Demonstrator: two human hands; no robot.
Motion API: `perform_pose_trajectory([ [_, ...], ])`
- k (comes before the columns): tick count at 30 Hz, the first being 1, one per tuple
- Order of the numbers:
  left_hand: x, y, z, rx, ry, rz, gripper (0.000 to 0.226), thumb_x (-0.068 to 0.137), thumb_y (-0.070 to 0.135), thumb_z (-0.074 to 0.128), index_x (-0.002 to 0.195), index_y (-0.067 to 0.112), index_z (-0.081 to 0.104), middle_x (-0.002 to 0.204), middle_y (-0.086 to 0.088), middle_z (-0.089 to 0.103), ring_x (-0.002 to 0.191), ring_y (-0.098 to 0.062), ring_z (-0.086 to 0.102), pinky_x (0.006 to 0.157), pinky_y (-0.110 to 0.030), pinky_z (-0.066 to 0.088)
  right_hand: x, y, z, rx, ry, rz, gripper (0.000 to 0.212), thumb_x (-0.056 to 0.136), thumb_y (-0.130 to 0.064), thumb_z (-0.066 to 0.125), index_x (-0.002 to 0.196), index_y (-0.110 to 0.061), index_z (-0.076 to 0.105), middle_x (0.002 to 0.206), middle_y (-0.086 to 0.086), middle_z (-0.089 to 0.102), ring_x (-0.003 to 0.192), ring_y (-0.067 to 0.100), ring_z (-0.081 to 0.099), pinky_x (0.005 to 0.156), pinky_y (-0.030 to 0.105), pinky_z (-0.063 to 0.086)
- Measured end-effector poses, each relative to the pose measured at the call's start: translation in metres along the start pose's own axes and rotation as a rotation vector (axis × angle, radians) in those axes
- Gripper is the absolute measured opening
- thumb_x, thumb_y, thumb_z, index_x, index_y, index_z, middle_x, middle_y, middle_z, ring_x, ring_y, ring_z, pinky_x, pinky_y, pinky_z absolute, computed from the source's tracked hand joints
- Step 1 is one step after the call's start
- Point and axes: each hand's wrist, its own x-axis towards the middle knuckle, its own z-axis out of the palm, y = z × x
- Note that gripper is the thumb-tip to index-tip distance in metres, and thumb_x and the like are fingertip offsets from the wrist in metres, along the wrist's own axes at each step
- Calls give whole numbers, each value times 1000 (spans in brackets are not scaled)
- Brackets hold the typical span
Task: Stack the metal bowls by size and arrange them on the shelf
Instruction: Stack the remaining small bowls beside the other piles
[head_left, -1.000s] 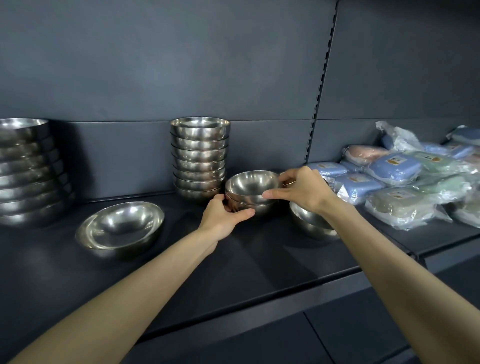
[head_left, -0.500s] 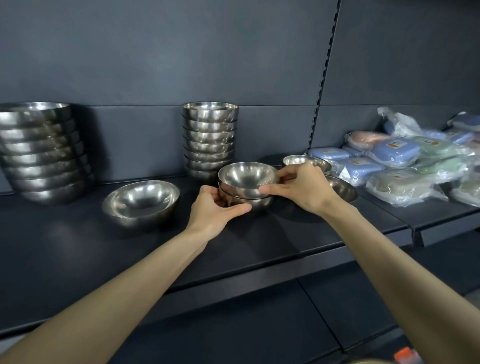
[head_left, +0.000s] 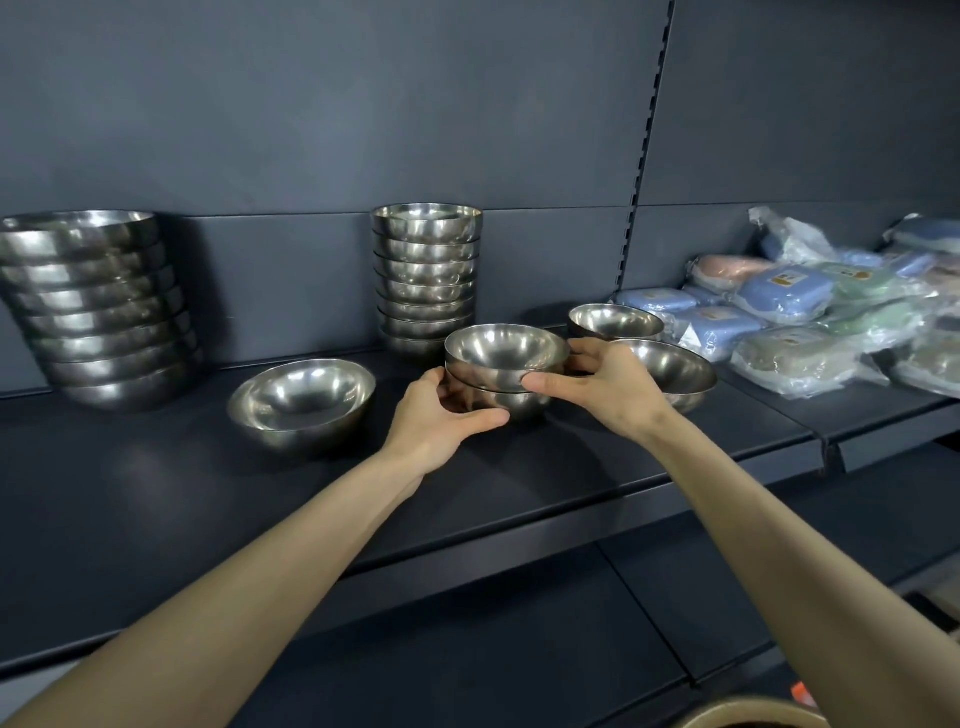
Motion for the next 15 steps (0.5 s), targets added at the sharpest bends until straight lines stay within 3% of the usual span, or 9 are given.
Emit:
perform_pose_trajectory([
  [2,-7,5,-1,2,21,26,50,67,21,85,110,20,58,95,13,65,93,0,61,78,-14,45,-4,-4,-2,31,10,-18,54,70,-34,83,116,-17,61,97,-15,70,91,-6,64,72,3,45],
  [5,-24,16,-7,-13,77,77,50,67,22,85,109,20,59,93,15,64,90,3,59,75,-12,43,-13,-15,-5,65,6,-57,66,62,-42,83,119,-17,61,101,-14,70,95,-2,66,86,14,50],
  [7,-37,24,-14,-21,120,99,44,67,22,85,103,22,59,92,11,66,89,0,62,78,-15,46,-20,-29,-6,78,-6,-92,75,55,-48,81,120,-16,61,102,-13,71,96,-1,67,91,19,51],
  [10,-53,36,-35,-16,189,142,42,68,24,84,99,27,56,97,3,69,94,-12,66,86,-26,51,-24,-54,-2,88,-38,-163,72,54,-48,79,117,-18,62,103,-12,72,95,-1,67,91,19,51],
  [13,-64,44,-65,-4,245,155,71,68,28,84,128,15,48,108,5,66,101,-11,64,89,-24,48,-22,-80,12,80,-60,-214,85,51,-54,79,124,-15,61,113,-7,70,104,4,65,96,23,49],
  [15,-70,43,-87,-4,271,149,88,64,33,86,137,13,42,111,6,66,98,-8,66,92,-29,50,-20,-96,27,80,-81,-236,86,50,-56,79,125,-16,61,114,-7,70,105,5,65,98,26,49],
])
